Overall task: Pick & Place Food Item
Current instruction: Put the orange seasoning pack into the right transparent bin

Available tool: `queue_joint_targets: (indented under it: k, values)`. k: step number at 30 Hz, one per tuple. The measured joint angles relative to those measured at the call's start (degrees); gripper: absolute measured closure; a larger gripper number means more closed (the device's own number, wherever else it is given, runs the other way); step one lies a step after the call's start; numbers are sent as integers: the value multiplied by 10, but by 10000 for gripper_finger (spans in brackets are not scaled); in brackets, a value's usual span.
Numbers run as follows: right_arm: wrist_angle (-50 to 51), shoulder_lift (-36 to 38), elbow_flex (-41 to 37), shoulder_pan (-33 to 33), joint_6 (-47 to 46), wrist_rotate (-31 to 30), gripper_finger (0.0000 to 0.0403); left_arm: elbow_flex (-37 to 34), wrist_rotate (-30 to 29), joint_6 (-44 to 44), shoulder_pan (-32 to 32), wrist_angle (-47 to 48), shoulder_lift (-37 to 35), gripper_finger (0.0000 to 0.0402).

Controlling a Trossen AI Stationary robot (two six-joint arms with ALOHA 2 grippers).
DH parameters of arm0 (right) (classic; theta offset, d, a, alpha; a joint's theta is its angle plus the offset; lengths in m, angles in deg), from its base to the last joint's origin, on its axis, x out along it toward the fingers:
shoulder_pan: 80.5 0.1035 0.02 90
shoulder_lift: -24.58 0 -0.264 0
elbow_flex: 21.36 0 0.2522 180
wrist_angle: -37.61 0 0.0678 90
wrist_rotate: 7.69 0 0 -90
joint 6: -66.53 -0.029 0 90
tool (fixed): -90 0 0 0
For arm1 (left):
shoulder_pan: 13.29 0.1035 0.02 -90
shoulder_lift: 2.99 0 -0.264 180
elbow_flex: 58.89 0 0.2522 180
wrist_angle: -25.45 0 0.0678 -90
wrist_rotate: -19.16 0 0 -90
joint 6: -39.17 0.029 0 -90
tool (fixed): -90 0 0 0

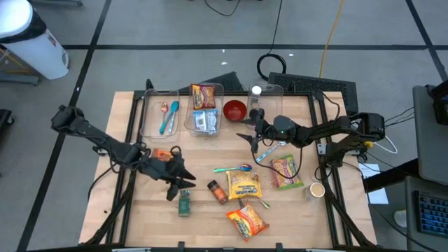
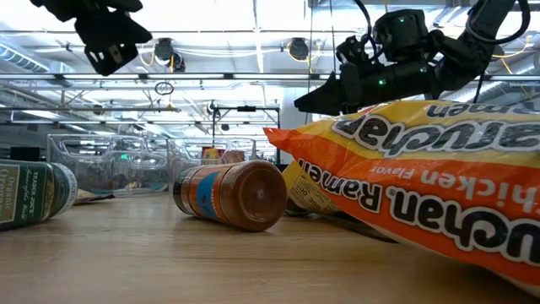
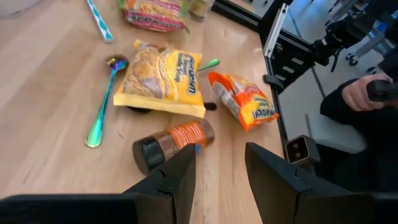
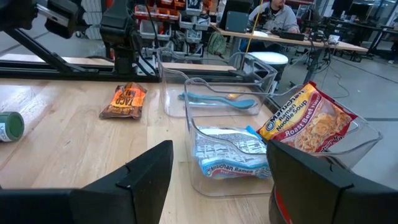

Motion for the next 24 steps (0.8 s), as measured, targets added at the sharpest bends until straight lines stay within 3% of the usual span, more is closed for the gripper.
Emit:
queue_joint_targets:
  k: [7, 12, 20, 24]
  values:
    - [0, 0, 0, 0, 1, 0, 152, 0, -27, -27, -9, 49, 0, 256]
    - [0, 0, 0, 0, 2, 0, 152, 0, -44, -83, -7, 140, 0, 256]
    - [0, 0, 0, 0, 2, 0, 152, 0, -158, -188, 0, 275, 0, 256]
    - [0, 0, 0, 0, 2, 0, 152, 0, -179, -230, 27, 323, 4, 256]
